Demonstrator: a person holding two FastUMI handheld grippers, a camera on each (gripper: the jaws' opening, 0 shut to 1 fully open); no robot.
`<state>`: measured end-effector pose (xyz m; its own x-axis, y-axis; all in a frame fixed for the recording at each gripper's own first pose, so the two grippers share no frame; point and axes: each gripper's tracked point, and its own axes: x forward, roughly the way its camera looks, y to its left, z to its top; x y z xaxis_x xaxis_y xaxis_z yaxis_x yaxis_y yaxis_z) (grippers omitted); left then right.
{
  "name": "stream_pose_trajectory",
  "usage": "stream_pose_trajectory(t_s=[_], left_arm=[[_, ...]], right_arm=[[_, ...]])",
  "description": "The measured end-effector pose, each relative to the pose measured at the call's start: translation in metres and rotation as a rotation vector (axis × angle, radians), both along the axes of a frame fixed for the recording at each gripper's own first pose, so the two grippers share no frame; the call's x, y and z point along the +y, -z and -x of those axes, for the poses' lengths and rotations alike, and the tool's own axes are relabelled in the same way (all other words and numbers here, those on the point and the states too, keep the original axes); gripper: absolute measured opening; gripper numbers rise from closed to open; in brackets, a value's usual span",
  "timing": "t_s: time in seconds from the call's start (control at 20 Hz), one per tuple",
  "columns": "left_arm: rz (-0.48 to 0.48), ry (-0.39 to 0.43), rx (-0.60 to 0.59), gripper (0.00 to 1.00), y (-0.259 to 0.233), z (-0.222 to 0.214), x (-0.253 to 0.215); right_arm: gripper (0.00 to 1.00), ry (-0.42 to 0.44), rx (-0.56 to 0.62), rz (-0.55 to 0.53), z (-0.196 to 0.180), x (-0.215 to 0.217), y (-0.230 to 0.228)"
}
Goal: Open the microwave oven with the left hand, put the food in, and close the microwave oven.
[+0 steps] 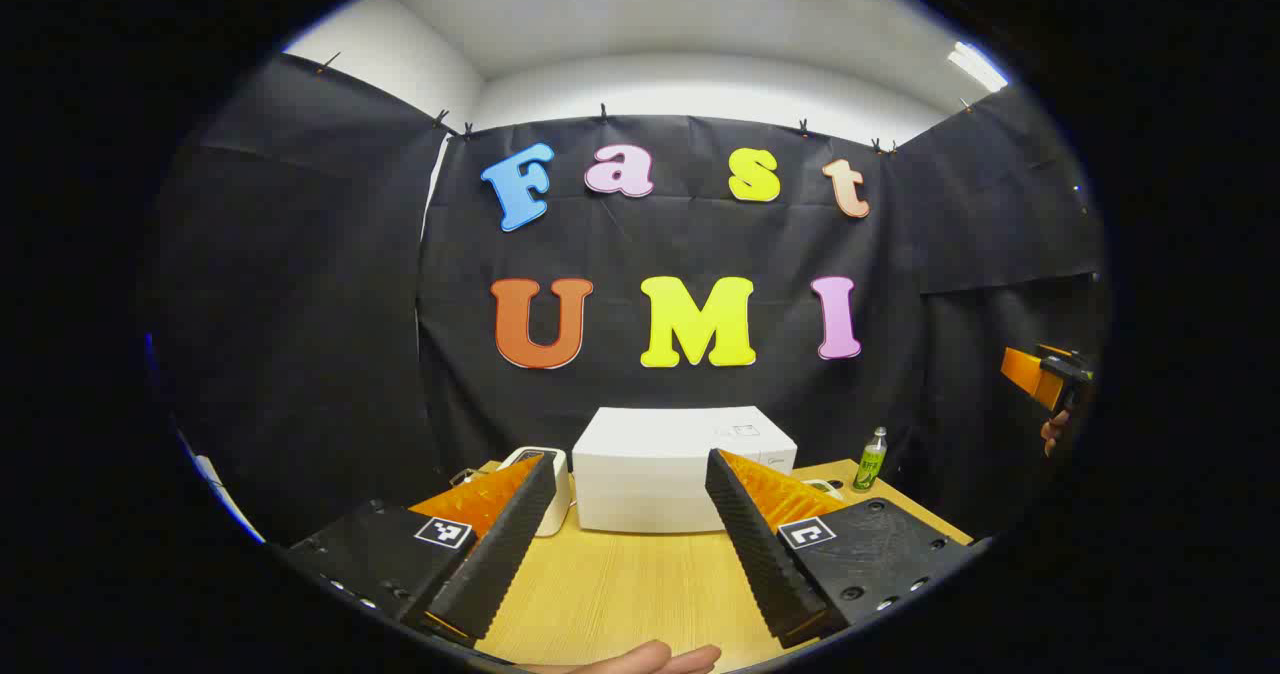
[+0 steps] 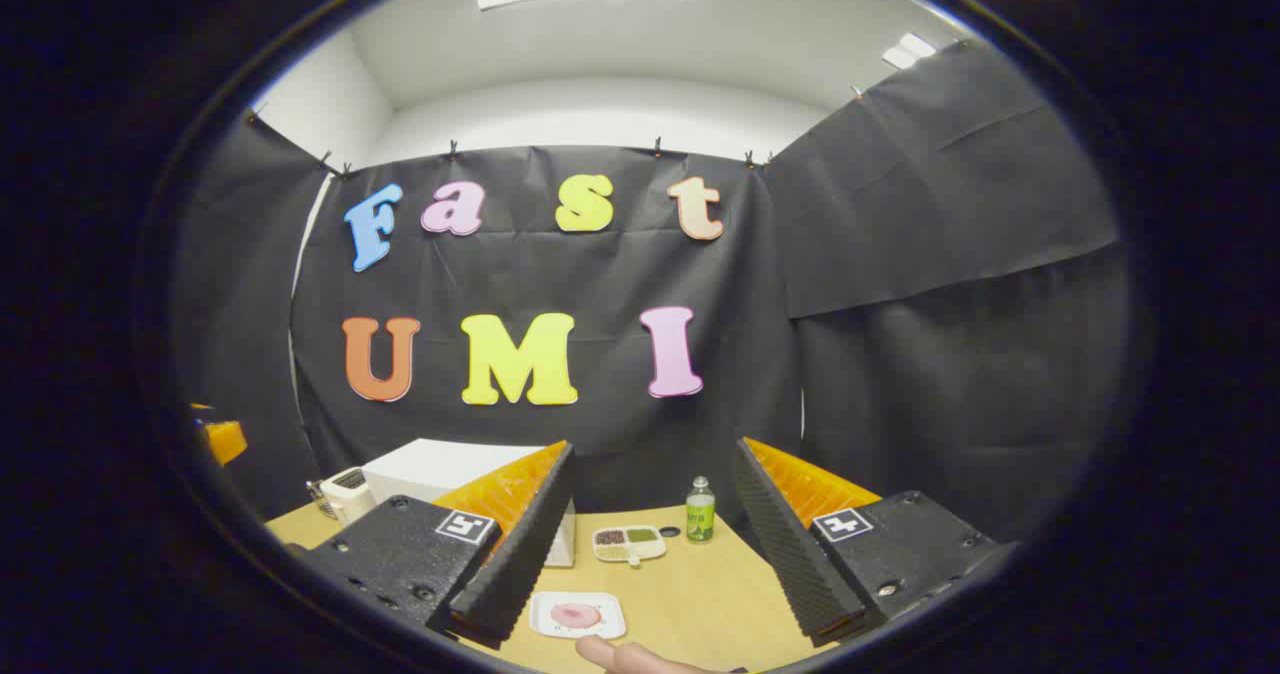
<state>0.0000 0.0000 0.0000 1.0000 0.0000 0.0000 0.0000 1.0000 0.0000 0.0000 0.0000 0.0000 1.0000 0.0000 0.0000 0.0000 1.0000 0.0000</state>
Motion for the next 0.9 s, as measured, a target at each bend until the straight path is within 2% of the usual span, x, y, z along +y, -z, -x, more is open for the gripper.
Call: stream_pose_trajectory(t_s=[0.05,0.1,0.2,0.25,0.3,0.35,0.4,0.45,0.5,0.55,0.6,0.7,0.9], left_arm=[[0.004,0.013,-0.002,0.95,-0.002,0.003,-0.004],[0.007,0.025,-0.011,0.95,-0.006,0.004,-0.008],[0.005,0.035,-0.027,0.95,-0.012,0.007,-0.011],[0.006,0.038,-0.032,0.84,-0.012,0.008,-0.012],[0.007,0.040,-0.031,0.95,-0.011,0.007,-0.014],[0.010,0.040,-0.025,0.95,-0.009,0.008,-0.014],[0.010,0.042,-0.022,0.95,-0.007,0.009,-0.014],[0.006,0.042,-0.023,0.84,-0.009,0.011,-0.013],[0.003,0.035,-0.027,0.84,-0.010,0.012,-0.009],[0.004,0.026,-0.029,0.95,-0.010,0.014,-0.005],[0.006,0.024,-0.034,0.95,-0.010,0.015,-0.005],[0.012,0.021,-0.043,0.95,-0.013,0.016,-0.003],[0.016,0.055,-0.067,0.95,-0.021,0.018,-0.006]], right_arm=[[0.92,0.006,0.004,0.011,0.001,-0.002,0.002],[1.00,0.009,0.015,0.019,0.002,-0.004,0.005],[1.00,0.007,0.030,0.014,0.005,-0.005,0.007],[1.00,0.010,0.028,0.009,0.006,-0.008,0.005],[0.92,0.009,0.022,0.004,0.007,-0.009,0.003],[0.92,-0.006,0.011,-0.001,0.007,-0.008,0.000],[1.00,-0.024,0.005,-0.004,0.008,-0.006,0.000],[1.00,-0.028,0.000,-0.001,0.007,-0.009,0.000],[1.00,-0.021,-0.001,0.009,0.005,-0.016,0.001],[0.91,-0.020,-0.001,0.015,0.006,-0.019,0.003],[1.00,-0.030,-0.004,0.019,0.007,-0.017,0.002],[1.00,-0.063,0.005,0.007,0.011,-0.014,0.005],[1.00,-0.064,-0.010,0.000,0.014,-0.019,0.000]])
